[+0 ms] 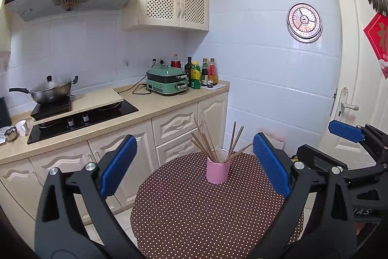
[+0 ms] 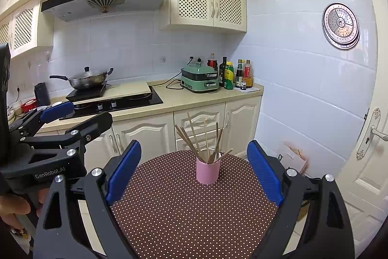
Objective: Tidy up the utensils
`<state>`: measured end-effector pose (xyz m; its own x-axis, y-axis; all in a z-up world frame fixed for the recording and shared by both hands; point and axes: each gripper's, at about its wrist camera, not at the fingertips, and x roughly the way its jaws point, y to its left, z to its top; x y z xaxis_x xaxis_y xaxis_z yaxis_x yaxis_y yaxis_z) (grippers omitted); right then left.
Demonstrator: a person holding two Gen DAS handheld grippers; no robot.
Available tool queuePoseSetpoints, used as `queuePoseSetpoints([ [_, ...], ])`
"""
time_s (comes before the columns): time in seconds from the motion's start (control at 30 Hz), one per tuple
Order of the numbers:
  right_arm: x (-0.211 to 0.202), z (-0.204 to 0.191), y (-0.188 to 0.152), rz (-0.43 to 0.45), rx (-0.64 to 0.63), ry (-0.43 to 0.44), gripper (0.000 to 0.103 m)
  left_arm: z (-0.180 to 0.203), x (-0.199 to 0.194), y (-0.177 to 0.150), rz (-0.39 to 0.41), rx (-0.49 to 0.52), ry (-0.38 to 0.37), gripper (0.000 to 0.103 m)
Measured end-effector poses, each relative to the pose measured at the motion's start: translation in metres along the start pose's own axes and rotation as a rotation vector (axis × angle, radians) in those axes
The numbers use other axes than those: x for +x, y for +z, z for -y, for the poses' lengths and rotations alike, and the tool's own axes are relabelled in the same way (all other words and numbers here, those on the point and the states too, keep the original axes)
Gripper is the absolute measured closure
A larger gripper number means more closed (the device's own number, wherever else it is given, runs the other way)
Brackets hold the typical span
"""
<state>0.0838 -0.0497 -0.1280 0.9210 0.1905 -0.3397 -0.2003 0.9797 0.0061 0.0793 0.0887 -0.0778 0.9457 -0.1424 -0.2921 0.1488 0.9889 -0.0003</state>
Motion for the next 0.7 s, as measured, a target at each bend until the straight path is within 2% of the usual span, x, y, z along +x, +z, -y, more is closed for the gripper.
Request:
queuePoseSetpoints([
  [0.7,0.0013,0.0045,0.0022,-0.009,0.008,0.003,0.017,0.0025,0.0029,0.0000,-0.001,0.010,0.004,0.009],
])
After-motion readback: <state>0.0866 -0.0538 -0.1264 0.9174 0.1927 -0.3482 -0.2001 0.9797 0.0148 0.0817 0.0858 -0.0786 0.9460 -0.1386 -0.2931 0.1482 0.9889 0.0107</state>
